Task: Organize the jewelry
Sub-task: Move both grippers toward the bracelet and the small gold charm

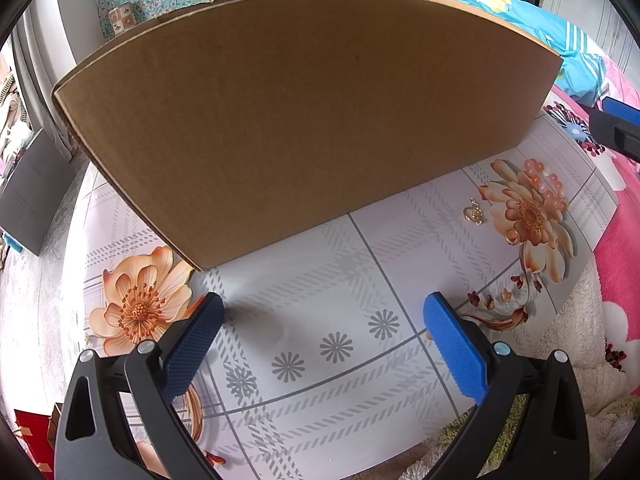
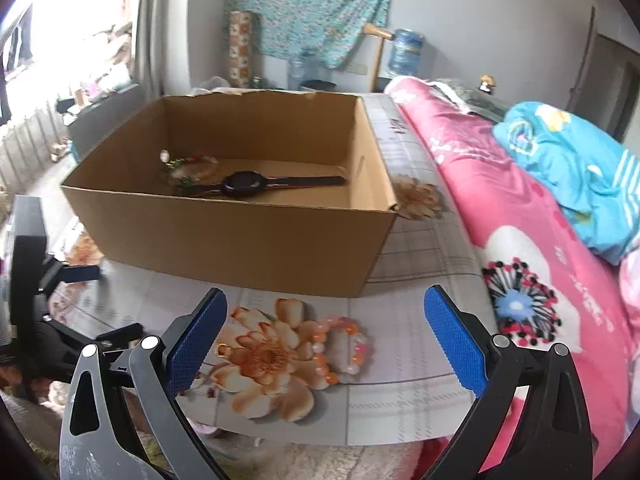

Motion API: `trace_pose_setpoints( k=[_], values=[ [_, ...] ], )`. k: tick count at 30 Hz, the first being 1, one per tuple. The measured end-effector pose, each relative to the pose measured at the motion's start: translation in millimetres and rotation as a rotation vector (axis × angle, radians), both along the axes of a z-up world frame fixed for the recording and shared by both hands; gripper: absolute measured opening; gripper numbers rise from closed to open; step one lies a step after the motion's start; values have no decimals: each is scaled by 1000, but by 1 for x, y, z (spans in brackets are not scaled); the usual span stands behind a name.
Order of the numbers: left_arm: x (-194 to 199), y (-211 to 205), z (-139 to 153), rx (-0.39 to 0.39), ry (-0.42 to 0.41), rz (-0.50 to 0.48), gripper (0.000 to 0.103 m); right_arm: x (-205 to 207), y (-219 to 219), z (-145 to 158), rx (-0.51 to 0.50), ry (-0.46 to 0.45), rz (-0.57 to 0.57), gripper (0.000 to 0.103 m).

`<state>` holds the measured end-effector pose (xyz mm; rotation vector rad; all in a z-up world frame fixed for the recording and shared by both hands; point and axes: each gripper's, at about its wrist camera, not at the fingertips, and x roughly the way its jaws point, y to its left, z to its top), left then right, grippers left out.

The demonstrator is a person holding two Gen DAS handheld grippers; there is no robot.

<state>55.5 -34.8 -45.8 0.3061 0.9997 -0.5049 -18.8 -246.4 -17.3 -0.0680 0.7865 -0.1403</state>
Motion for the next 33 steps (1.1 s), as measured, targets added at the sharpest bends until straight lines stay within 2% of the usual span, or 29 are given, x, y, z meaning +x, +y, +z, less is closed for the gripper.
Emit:
trace_pose_setpoints(
  k=[33],
  values=[
    [-1, 1, 0, 0, 0, 1, 98, 1, -6, 0, 97, -14, -11, 95]
  ],
)
